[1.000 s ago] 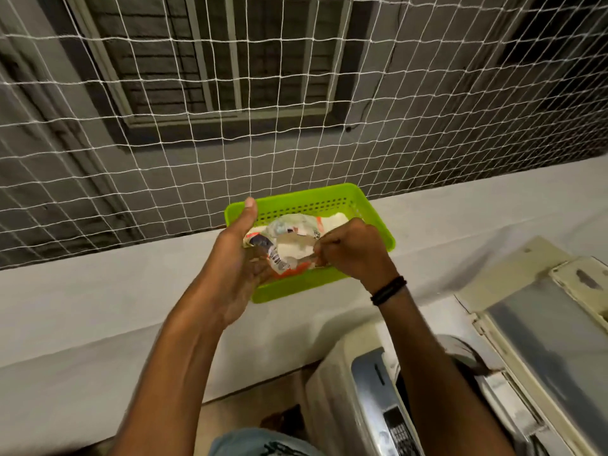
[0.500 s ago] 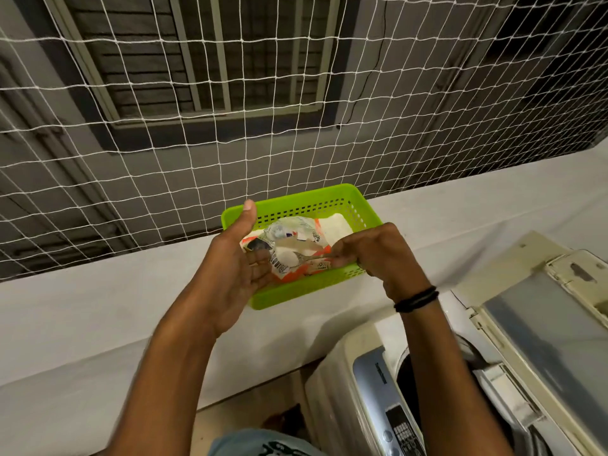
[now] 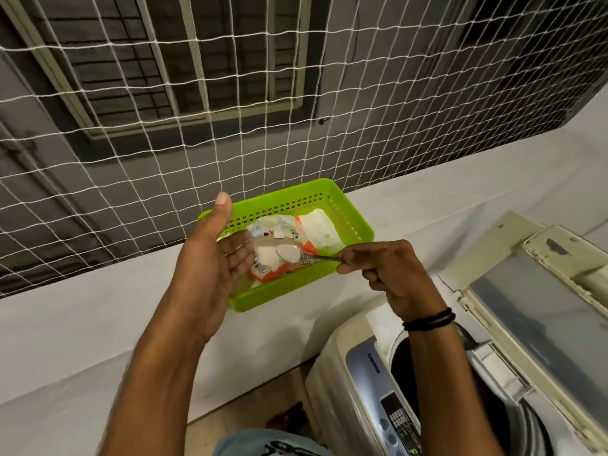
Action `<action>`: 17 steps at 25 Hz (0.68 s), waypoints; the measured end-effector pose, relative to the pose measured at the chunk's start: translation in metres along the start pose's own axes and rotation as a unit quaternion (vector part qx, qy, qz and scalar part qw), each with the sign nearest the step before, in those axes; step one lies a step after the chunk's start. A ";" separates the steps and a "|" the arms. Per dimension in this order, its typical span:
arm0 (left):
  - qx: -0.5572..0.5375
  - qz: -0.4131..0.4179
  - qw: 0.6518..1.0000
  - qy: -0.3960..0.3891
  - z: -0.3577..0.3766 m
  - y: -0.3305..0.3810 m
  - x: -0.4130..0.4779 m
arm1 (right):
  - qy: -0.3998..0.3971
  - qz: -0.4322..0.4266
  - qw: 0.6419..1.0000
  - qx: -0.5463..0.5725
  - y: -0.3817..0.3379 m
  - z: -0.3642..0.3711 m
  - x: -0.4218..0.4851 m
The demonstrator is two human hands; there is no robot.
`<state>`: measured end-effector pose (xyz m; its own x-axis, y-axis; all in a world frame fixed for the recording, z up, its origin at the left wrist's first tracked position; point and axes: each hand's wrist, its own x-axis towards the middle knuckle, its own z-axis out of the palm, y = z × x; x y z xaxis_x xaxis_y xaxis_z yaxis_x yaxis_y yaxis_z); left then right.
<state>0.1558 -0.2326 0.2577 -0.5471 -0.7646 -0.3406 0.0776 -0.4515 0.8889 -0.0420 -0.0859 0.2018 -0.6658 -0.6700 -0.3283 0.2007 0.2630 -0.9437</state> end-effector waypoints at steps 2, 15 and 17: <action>0.005 0.017 1.000 0.003 0.006 0.003 -0.006 | 0.008 -0.001 1.000 0.019 0.004 -0.010 -0.008; 0.071 -0.011 0.968 -0.240 0.126 -0.073 -0.021 | 0.253 -0.004 0.952 0.173 0.096 -0.143 -0.123; 0.098 -0.062 0.955 -0.274 0.151 -0.106 -0.016 | 0.315 0.017 0.930 0.186 0.122 -0.169 -0.142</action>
<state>0.0305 -0.1028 0.2159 -0.9001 -0.3303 -0.2841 -0.1453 -0.3870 0.9105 -0.0445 0.1589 0.1401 -0.9201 -0.0941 -0.3802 0.3864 -0.0596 -0.9204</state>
